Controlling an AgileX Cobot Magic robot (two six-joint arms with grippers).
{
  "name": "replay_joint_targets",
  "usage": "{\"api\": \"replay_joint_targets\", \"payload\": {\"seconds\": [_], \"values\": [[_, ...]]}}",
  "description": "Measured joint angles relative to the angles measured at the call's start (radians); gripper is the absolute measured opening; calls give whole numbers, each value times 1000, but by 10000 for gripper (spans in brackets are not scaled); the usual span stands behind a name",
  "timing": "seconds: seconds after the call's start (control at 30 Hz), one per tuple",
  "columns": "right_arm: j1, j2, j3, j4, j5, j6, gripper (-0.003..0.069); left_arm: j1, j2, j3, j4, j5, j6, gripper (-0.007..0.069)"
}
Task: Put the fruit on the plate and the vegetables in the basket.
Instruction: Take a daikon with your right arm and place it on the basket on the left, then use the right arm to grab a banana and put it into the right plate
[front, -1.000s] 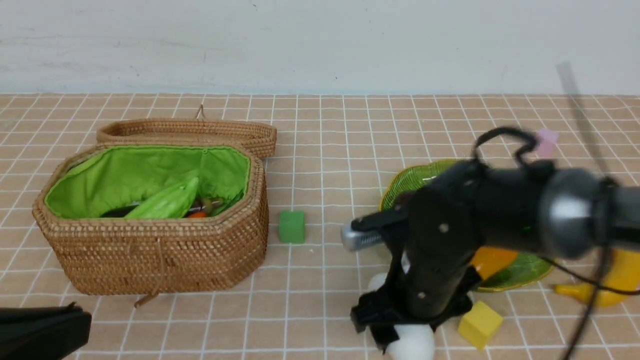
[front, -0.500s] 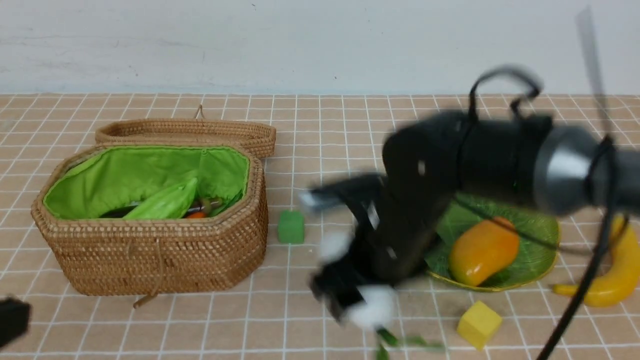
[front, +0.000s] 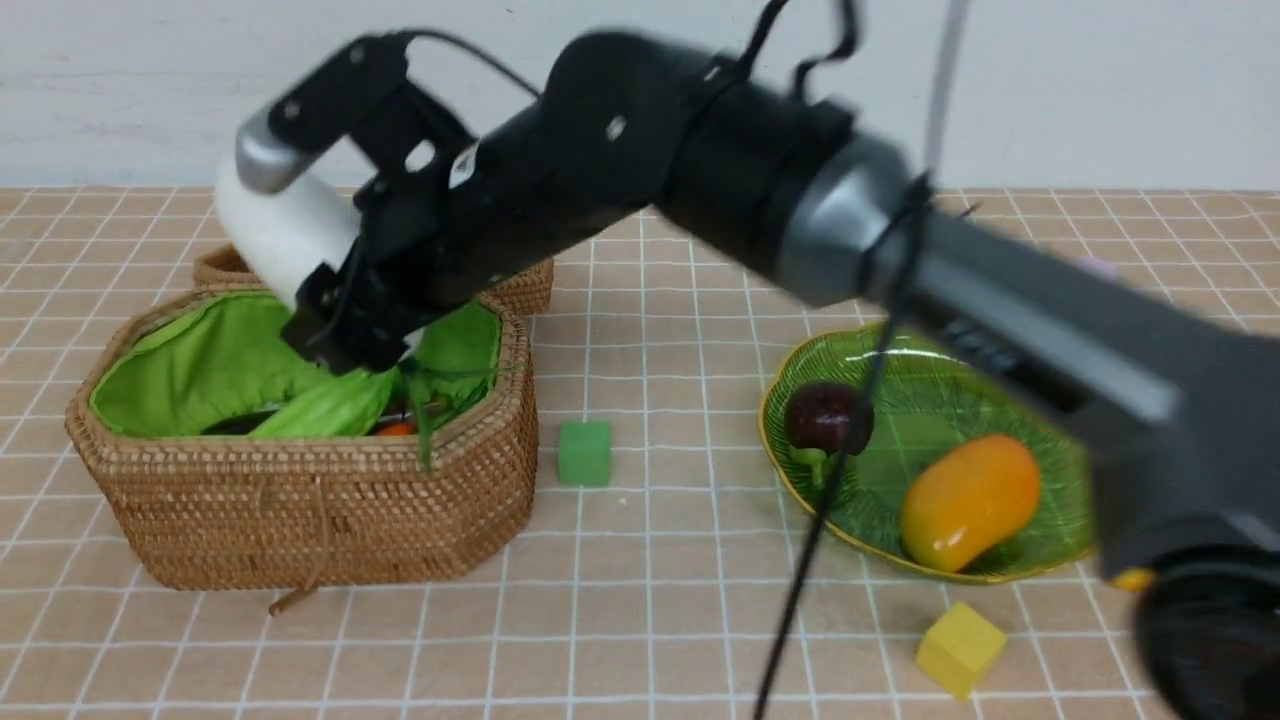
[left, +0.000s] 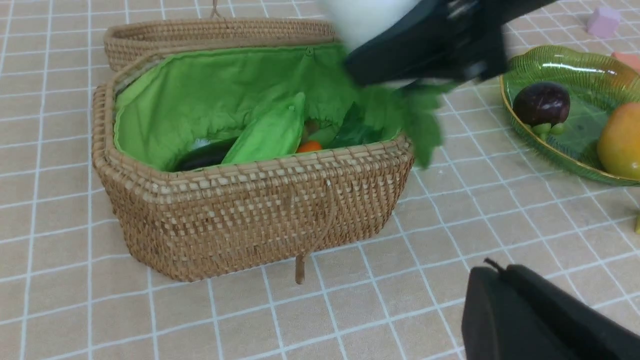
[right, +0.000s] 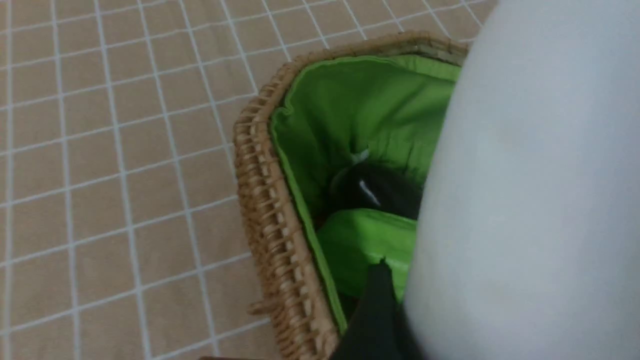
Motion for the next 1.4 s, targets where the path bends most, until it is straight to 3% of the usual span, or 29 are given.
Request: {"api": "replay_joint_targets", "payload": {"seconds": [0.1,0.2,0.27,0.4,0.47,0.5,0.63,0.67,0.7,0.73,0.8,0.83,0.9,0.93,0.97,1.03,1.07,1.1,1.2,1.4], "values": [[0,27,-26,-56,0,-11,674,0,0,0,-17,-3,2,-13],[0,8,-43,-107,39,-1,675,0,0,0,-35,-13,16,-13],[0,-60,-54,-190,162,86,634,0,0,0,-72,-43,66,-13],[1,-207,-69,-380,421,313,491,0,0,0,-234,-114,263,-13],[-9,-275,-67,-497,507,419,371,0,1,0,-361,-139,385,-13],[-13,-281,-64,-507,515,430,345,0,1,0,-361,-139,400,-13],[-110,-432,78,-649,534,676,71,0,3,0,-709,-139,768,-13],[-110,-432,78,-649,534,676,71,0,3,0,-709,-137,768,-13],[-190,-504,188,-652,533,758,15,0,3,0,-810,-130,871,-13],[-220,-537,245,-654,533,798,6,0,3,0,-863,-125,926,-13],[-354,-612,396,-656,532,900,8,0,3,0,-943,-116,1006,-13],[-369,-618,412,-656,532,910,10,0,3,0,-954,-114,1020,-13],[-555,-666,609,-672,530,1037,67,0,3,0,-993,-106,1085,-13],[-569,-667,638,-672,530,1045,74,0,3,0,-993,-105,1087,-13],[-674,-664,748,-668,507,1096,141,0,3,0,-997,-102,1103,-13],[-789,-635,866,-629,422,1128,255,0,3,0,-997,-86,1110,-13],[-789,-635,866,-629,422,1128,255,0,3,0,-997,-85,1110,-13],[-851,-604,937,-586,338,1128,337,0,3,0,-996,-74,1110,-13],[-925,-539,1003,-504,220,1087,446,0,3,0,-996,-61,1113,-13],[-985,-404,1013,-397,97,999,489,0,3,0,-995,-47,1113,-13]]}}
